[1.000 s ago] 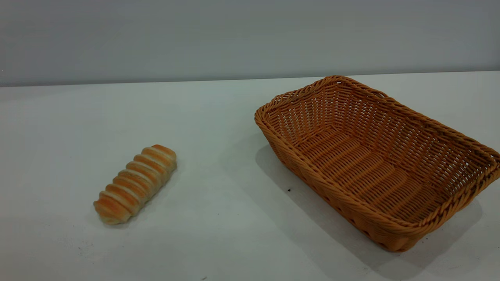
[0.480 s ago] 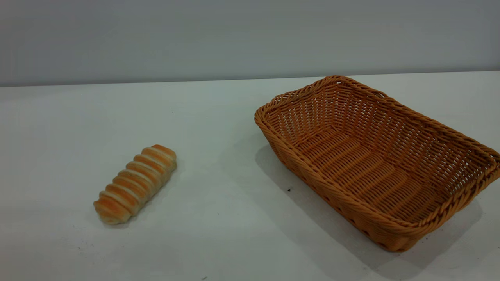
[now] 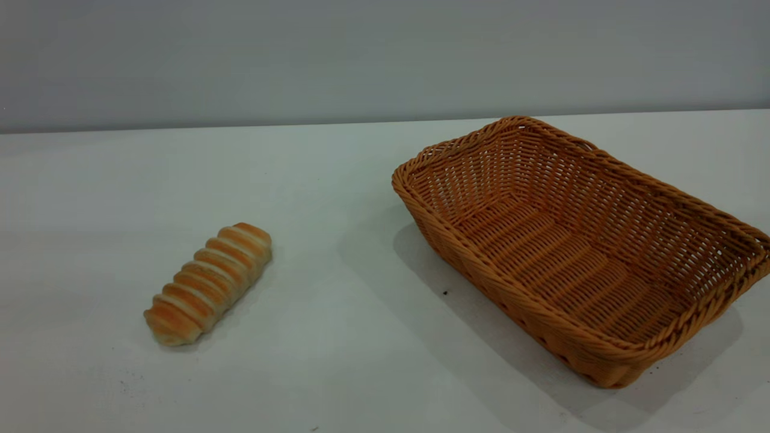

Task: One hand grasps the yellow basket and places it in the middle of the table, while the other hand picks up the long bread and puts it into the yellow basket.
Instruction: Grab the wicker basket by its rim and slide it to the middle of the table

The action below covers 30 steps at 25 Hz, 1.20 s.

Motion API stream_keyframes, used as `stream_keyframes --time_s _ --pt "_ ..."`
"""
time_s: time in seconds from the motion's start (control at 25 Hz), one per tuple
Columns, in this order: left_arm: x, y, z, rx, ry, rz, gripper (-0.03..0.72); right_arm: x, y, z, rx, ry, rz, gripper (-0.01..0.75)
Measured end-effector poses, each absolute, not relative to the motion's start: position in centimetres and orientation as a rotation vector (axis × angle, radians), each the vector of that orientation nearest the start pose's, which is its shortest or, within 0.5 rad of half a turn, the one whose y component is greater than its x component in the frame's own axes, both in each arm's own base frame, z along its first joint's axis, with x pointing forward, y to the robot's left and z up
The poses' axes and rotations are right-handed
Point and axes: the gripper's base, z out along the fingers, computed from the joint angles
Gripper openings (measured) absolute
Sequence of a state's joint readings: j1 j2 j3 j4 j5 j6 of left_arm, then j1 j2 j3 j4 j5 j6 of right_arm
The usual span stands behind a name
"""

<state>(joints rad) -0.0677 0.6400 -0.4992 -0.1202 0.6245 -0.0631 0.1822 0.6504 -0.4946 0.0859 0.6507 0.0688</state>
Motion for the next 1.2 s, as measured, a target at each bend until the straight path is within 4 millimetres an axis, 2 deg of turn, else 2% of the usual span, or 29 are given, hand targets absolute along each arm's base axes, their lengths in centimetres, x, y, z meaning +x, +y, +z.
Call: stream_keyframes --time_s 0.2,0.4,0.76,0.96,1.2 --pt "15.2 -1.7 25.5 -0.089 2.344 -0.206 0.539 16.1 3.7 24.5 0.005 2.378 0.295 0.547" --pt "16.9 -2.1 24.4 -0.135 2.369 -0.272 0.539 19.1 4.4 21.2 0.096 2.493 0.312 0.563" --pt "17.3 -2.7 24.6 -0.076 2.327 -0.327 0.539 23.1 4.9 15.8 0.351 2.622 0.323 0.564" --pt "17.3 -2.7 24.7 -0.069 2.324 -0.336 0.539 24.7 5.2 14.6 0.439 2.648 0.329 0.564" --pt "17.3 -2.7 24.7 -0.064 2.324 -0.334 0.539 25.4 5.3 13.3 0.541 2.666 0.331 0.564"
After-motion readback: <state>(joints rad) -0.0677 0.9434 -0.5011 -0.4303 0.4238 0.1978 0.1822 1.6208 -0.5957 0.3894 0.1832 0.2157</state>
